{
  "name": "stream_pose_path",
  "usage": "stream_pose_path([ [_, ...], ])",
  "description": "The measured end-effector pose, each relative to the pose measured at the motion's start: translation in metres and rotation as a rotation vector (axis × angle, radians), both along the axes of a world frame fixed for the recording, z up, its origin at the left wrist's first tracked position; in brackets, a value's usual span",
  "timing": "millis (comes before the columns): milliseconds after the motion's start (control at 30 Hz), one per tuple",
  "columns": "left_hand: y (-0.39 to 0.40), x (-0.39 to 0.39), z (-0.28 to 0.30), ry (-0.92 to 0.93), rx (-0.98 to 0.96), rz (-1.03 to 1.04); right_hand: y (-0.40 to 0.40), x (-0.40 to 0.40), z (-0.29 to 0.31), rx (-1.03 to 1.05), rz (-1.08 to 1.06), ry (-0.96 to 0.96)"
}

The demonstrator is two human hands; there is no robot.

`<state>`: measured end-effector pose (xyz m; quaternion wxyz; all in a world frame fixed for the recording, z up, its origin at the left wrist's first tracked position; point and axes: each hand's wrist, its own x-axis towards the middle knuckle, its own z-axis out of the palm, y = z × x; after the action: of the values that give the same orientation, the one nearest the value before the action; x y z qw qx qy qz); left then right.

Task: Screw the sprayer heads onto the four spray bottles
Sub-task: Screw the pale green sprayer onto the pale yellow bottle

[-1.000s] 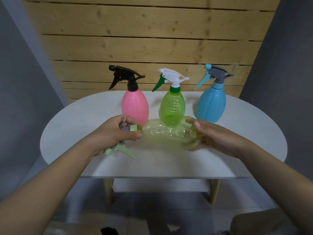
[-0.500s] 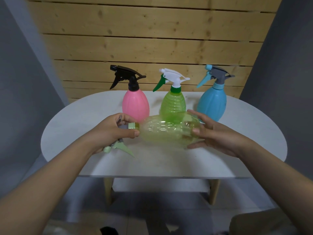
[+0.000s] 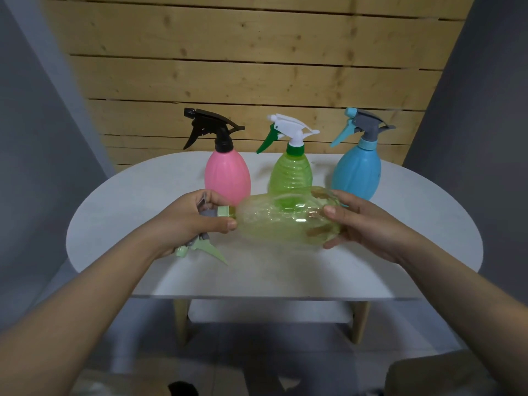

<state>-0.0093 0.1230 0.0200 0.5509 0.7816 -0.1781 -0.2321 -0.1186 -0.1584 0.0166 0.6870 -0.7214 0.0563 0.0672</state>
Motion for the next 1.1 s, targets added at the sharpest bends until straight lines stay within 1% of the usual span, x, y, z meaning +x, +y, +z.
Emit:
stream_pose_path([
  [133, -0.001, -0.003, 0.003, -0.074, 0.066, -0.041, 0.002, -0.002, 0.002, -0.061, -0.026, 0.083],
  [233, 0.0, -0.002, 0.004, -0.12, 0.072, -0.054, 0.003, 0.0, 0.001, -0.018, -0.015, 0.157],
  [367, 0.0, -0.002, 0.003, -0.135, 0.085, -0.049, 0.003, -0.001, 0.003, 0.054, 0.002, 0.229],
  [567, -0.001, -0.004, 0.003, -0.143, 0.091, -0.064, 0.003, -0.002, 0.001, 0.081, 0.002, 0.29],
  [667, -0.002, -0.004, 0.01, -0.166, 0.109, -0.064, 0.006, -0.002, -0.004, 0.164, 0.016, 0.279],
  [733, 0.0, -0.005, 0.014, -0.135, 0.123, -0.074, 0.007, -0.002, -0.005, 0.204, 0.025, 0.257],
  [767, 0.001, -0.004, 0.016, -0.082, 0.067, -0.075, 0.007, -0.001, -0.004, 0.208, 0.021, 0.246],
  [800, 0.001, -0.004, 0.017, 0.002, -0.053, -0.06, 0.006, 0.0, -0.002, 0.216, 0.005, 0.233],
  [867, 0.001, -0.004, 0.022, 0.174, -0.361, -0.032, 0.005, 0.002, 0.002, 0.272, -0.038, 0.209],
  [900, 0.001, -0.004, 0.025, 0.216, -0.479, -0.033, 0.005, 0.003, 0.004, 0.317, -0.05, 0.189],
  [967, 0.004, -0.003, 0.028, 0.259, -0.649, -0.038, 0.011, 0.005, 0.005, 0.423, -0.054, 0.133],
  [1033, 0.005, -0.004, 0.03, 0.29, -0.726, -0.06, 0.021, 0.006, 0.004, 0.532, -0.042, 0.079],
  [1100, 0.004, -0.007, 0.03, 0.276, -0.678, -0.088, 0.036, 0.008, 0.006, 0.604, -0.001, 0.027],
])
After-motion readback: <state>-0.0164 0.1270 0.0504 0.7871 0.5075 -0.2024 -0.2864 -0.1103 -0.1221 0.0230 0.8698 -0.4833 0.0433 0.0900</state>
